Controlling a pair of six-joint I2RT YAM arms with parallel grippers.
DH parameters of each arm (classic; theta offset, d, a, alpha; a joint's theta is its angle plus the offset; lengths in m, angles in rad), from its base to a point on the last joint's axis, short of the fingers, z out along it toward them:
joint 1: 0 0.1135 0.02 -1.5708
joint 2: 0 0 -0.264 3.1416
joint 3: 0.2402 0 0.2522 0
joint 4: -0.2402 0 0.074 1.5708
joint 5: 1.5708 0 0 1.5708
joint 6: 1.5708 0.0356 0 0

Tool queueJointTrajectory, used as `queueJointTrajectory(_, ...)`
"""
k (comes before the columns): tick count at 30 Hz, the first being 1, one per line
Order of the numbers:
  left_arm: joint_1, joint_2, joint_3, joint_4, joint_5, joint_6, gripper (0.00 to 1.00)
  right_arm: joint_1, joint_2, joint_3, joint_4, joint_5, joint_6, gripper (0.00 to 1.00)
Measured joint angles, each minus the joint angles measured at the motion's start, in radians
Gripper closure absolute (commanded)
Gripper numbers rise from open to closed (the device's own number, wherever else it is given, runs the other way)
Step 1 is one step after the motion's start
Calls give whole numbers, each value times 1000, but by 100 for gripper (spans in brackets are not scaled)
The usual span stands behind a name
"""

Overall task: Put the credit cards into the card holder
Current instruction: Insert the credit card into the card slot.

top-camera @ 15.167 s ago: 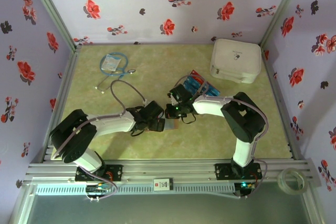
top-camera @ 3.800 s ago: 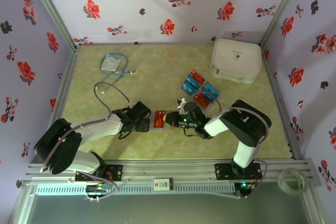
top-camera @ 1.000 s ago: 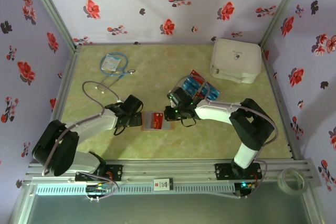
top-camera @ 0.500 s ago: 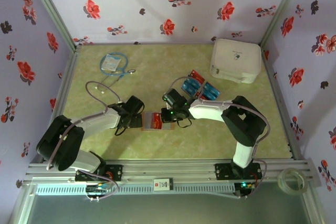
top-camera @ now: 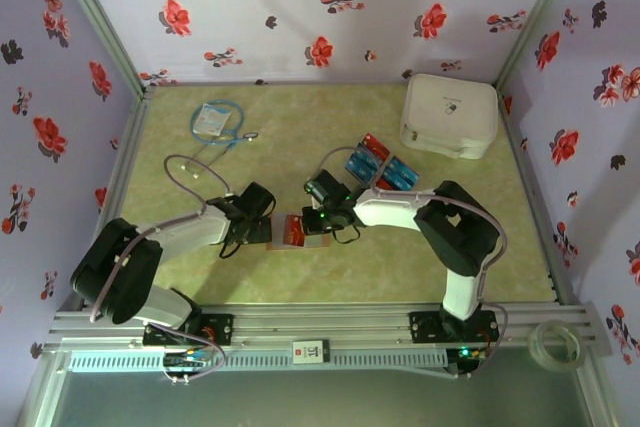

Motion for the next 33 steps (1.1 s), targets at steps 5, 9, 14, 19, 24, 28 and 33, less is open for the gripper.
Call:
queueJointTrajectory(5,0,2,0,3,3,0,0,2,9,16,0,0,0,92)
queueJointTrajectory(9,0,4,0,5,4,0,0,9,20,33,0,-1,0,92)
queueJointTrajectory(14,-1,5,0,6,3,0,0,18,35,52,0,-8,0,92)
queueJointTrajectory(19,-4,6,0,8,3,0,0,31,57,75,0,-16,3,92)
queueJointTrajectory(24,-6,6,0,8,3,0,0,47,75,100,0,-24,8,92)
queueJointTrajectory(28,-6,6,0,8,3,0,0,49,75,107,0,-35,8,93)
queueJointTrajectory(33,-6,6,0,7,3,0,0,50,72,108,-1,-33,8,93)
